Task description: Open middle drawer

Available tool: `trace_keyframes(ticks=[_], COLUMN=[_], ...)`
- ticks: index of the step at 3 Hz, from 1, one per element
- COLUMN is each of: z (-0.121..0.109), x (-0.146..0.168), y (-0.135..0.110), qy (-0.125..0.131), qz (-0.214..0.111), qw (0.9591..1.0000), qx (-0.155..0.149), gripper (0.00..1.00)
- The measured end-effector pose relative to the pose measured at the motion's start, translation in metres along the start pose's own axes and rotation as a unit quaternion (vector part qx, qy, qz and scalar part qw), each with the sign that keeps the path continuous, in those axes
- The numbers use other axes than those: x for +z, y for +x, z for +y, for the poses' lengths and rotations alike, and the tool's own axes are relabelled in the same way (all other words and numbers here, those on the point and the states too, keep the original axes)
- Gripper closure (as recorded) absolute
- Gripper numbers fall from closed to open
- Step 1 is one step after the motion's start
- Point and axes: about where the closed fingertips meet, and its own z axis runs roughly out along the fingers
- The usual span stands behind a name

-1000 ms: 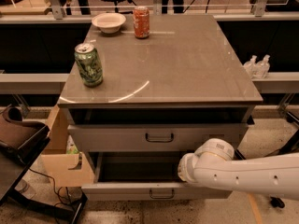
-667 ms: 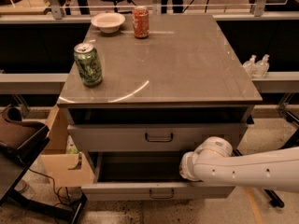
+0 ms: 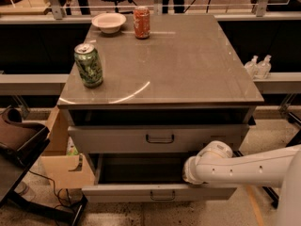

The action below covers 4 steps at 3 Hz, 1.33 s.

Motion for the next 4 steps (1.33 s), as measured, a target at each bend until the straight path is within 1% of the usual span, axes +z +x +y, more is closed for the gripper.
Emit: trace_keyframes(ticks=[1,2,3,4], z=[0.018,0.047,0.076,0.104], x=[0.015,0.022,0.018,0.000], y=[0.013,0.022,0.021,0.011], qy=[-0.014,-0.034,-0.064,-0.094], qz=[-0.006,-0.005,0.012,0.041], qw=[0.9996,0.9986,0.9972,0.9946], qx=[0.022,0.040,0.036,0.010], gripper=[1.00,1.00,1.00,1.00])
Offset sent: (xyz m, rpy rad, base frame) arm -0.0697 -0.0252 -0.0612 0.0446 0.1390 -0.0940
